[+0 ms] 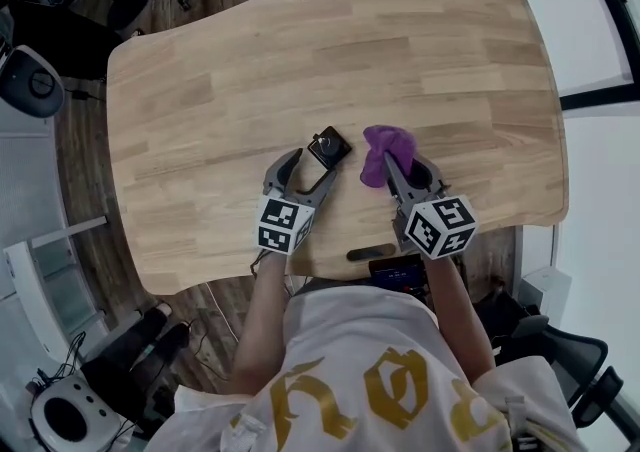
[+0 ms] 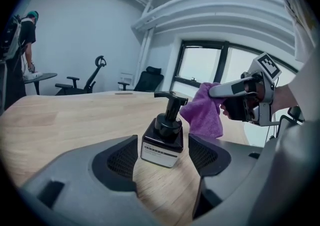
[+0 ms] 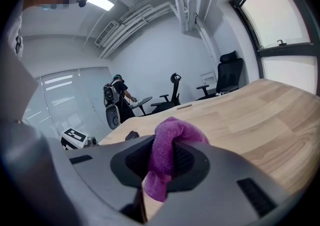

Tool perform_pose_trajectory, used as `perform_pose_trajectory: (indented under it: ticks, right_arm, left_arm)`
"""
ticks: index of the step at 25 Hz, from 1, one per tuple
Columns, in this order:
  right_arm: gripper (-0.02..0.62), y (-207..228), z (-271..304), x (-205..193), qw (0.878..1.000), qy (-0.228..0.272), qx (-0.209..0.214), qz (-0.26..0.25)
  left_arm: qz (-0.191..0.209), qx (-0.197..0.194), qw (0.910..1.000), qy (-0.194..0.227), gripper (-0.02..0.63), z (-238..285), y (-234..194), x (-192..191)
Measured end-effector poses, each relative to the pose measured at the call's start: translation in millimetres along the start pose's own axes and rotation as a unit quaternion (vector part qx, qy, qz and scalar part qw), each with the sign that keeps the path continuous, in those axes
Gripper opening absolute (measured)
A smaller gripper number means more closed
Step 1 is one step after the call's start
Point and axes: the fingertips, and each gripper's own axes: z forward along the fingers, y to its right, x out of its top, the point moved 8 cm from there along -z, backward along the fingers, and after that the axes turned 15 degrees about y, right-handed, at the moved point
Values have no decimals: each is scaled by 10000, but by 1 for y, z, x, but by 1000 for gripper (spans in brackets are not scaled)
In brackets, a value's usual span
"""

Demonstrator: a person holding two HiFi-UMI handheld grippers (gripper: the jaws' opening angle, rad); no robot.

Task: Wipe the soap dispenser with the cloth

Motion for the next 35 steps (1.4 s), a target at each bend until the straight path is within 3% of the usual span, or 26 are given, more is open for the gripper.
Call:
perform_pose_trajectory:
  ticks: [8,14,20,24,35]
  right_arm:
    - [53,9,7,-8,9997,-225,-9,-120]
    - [54,18,13,-11,9994,-319,-52,-77]
    - [53,31,24,-10,9993,-362,-93,-92]
    - [53,36,28,-9,9992,-372,-117,-78]
    - [52,39,33,-13,9988,-474,-106,-72]
  left_arm:
    - [455,-112,9988,-138,347,16,1,-8]
    - [685,-123,9973,-223,351,28,-2,-11]
    - [1315,-222,9906,-306,351,41,2,-15]
    - [1522,-65,9881,-214,350,49,4,-19]
    - [1369,-81,9900,-336,348,65,-1,-34]
